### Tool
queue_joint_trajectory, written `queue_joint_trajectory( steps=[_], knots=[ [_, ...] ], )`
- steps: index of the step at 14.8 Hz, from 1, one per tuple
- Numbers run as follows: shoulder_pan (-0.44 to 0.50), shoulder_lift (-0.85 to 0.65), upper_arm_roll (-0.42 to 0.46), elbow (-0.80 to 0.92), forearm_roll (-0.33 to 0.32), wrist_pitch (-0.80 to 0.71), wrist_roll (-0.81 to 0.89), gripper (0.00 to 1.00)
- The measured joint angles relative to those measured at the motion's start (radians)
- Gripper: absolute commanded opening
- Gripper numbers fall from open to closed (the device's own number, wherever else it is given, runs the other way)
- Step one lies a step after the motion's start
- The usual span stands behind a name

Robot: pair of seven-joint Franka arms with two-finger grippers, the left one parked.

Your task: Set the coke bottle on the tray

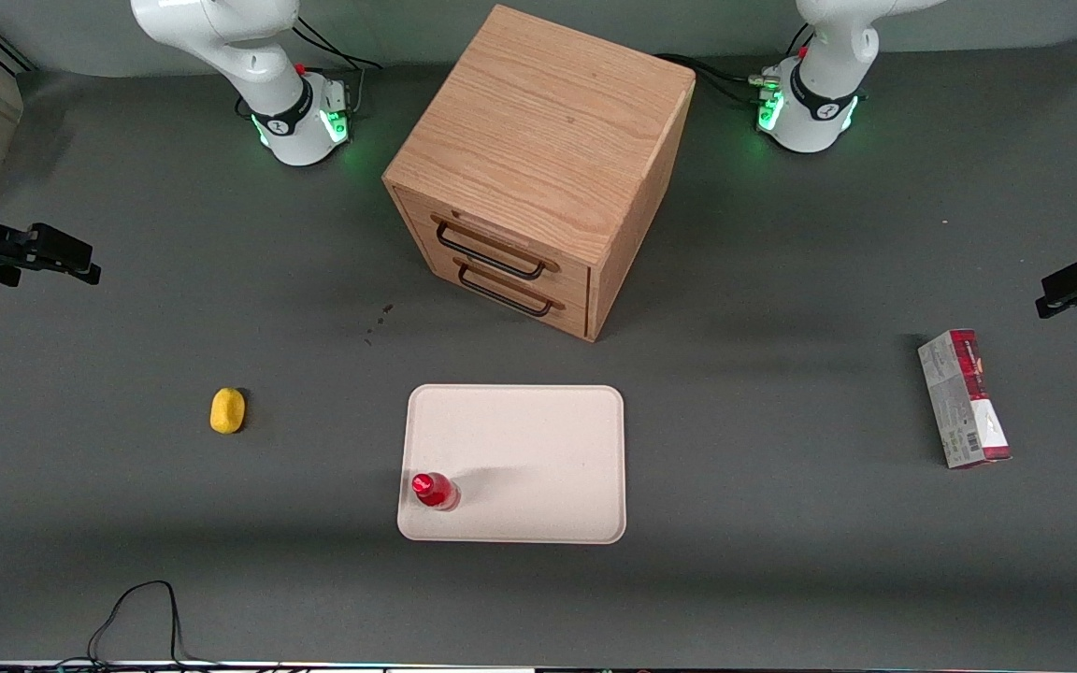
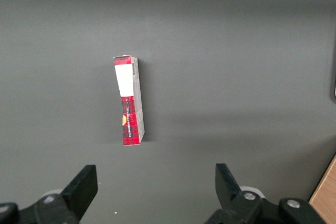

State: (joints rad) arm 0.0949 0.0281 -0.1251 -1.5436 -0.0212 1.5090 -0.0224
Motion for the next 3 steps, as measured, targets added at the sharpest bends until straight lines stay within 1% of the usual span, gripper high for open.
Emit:
queue_joint_trajectory(
  steps=[3],
  knots=[
    [0.000,0.000,-0.002,0.000,0.000,0.000,0.000,1.00]
  ],
)
